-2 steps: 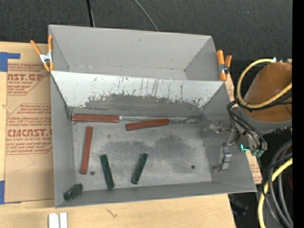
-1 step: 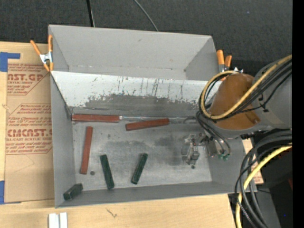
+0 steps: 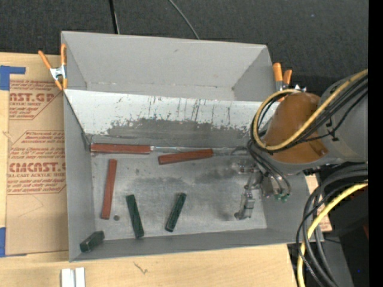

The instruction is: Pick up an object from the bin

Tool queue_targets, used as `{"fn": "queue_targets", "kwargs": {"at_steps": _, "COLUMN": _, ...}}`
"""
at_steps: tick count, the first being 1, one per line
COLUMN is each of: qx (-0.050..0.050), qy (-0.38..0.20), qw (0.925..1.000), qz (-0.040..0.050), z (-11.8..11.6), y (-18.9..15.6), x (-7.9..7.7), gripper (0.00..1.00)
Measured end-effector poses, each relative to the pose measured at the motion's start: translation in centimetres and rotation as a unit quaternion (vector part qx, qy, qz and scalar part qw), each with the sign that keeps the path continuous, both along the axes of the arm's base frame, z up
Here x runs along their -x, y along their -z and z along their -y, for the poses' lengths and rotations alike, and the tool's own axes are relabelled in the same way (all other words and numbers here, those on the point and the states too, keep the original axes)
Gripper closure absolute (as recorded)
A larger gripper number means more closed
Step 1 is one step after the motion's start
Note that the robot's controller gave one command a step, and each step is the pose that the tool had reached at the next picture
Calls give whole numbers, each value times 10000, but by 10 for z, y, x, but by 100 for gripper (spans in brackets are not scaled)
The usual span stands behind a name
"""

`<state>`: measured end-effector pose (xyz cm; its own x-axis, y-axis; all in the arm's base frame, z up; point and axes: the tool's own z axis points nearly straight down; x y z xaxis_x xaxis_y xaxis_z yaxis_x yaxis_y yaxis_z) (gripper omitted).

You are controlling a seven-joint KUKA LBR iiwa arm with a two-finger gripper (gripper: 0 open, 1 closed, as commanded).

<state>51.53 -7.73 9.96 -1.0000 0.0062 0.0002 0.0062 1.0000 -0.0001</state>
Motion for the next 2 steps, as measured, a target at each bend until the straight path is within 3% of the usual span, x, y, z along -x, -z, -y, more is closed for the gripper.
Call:
{"fn": "queue_targets", "kwargs": {"at_steps": 1, "qx": 0, "qy": 1, "qw": 10000, "qz": 0, "z": 0, "y": 0, "x": 0, "gripper": 0}}
{"fn": "queue_targets", "kwargs": {"at_steps": 2, "qx": 2, "qy": 319, "qw": 9995, "qz": 11, "z": -46, "y": 18, "x": 4, "gripper": 0}}
